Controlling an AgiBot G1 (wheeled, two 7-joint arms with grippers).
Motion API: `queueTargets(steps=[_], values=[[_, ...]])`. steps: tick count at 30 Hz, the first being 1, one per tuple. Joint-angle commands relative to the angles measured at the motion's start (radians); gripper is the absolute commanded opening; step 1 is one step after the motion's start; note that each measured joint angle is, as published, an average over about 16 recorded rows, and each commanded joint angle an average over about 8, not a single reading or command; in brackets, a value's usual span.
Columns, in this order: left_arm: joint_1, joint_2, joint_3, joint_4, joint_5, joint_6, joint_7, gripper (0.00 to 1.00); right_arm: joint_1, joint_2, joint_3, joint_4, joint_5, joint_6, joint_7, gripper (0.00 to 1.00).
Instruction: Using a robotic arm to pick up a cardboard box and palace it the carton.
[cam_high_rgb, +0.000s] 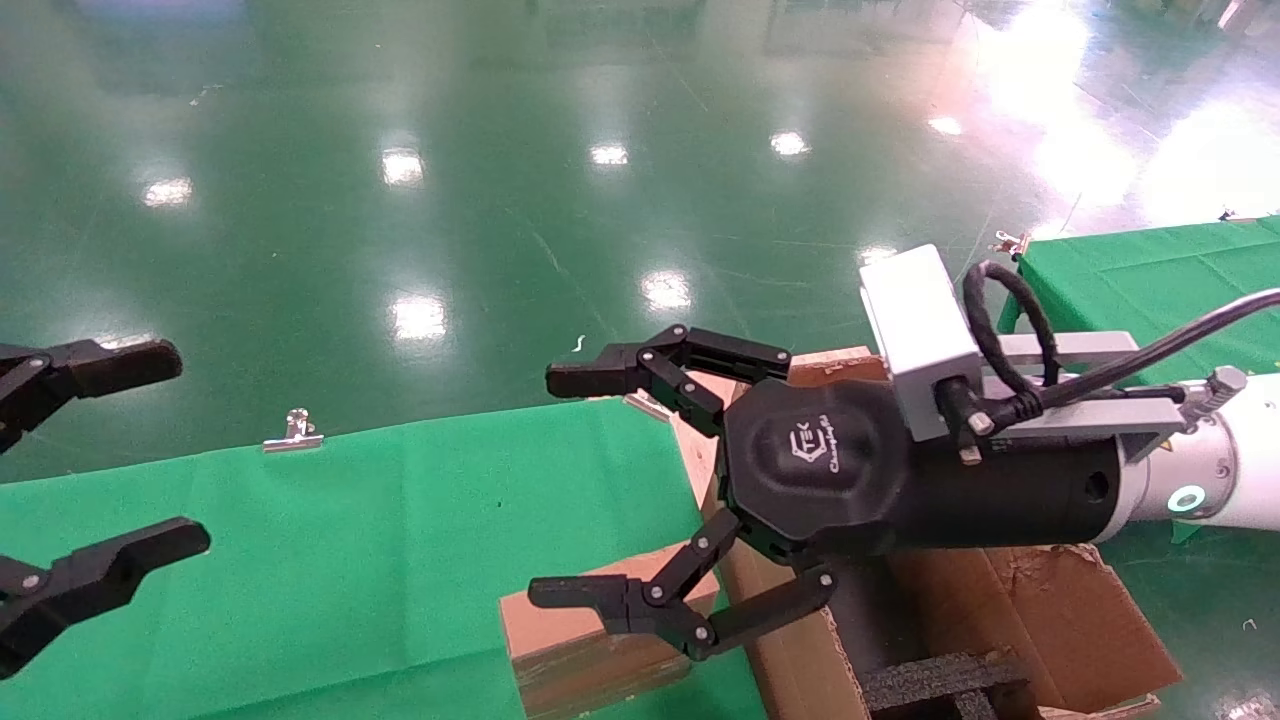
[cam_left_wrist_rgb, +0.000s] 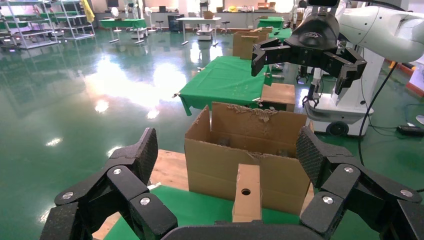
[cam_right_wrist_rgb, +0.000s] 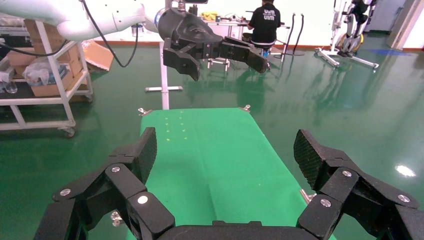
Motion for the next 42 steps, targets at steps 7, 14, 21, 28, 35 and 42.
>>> queueTargets(steps=[7, 14, 21, 28, 35, 42], values=[[0.0, 0.0, 0.0, 0.0, 0.0, 0.0, 0.0, 1.0, 0.0, 0.0, 0.0, 0.0, 0.0, 0.0, 0.0, 1.0], [0.0, 0.0, 0.0, 0.0, 0.0, 0.0, 0.0, 0.86, 0.0, 0.0, 0.0, 0.0, 0.0, 0.0, 0.0, 1.0], [0.0, 0.0, 0.0, 0.0, 0.0, 0.0, 0.0, 0.02, 0.0, 0.0, 0.0, 0.0, 0.0, 0.0, 0.0, 1.0], [0.0, 0.0, 0.0, 0.0, 0.0, 0.0, 0.0, 0.0, 0.01, 0.006, -0.011, 0.003, -0.023, -0.004, 0.011, 1.0], [0.0, 0.0, 0.0, 0.0, 0.0, 0.0, 0.0, 0.0, 0.097, 0.005, -0.093, 0.013, -0.183, -0.031, 0.074, 1.0], [0.0, 0.0, 0.0, 0.0, 0.0, 0.0, 0.0, 0.0, 0.207, -0.057, -0.208, -0.031, -0.391, -0.058, 0.123, 1.0]])
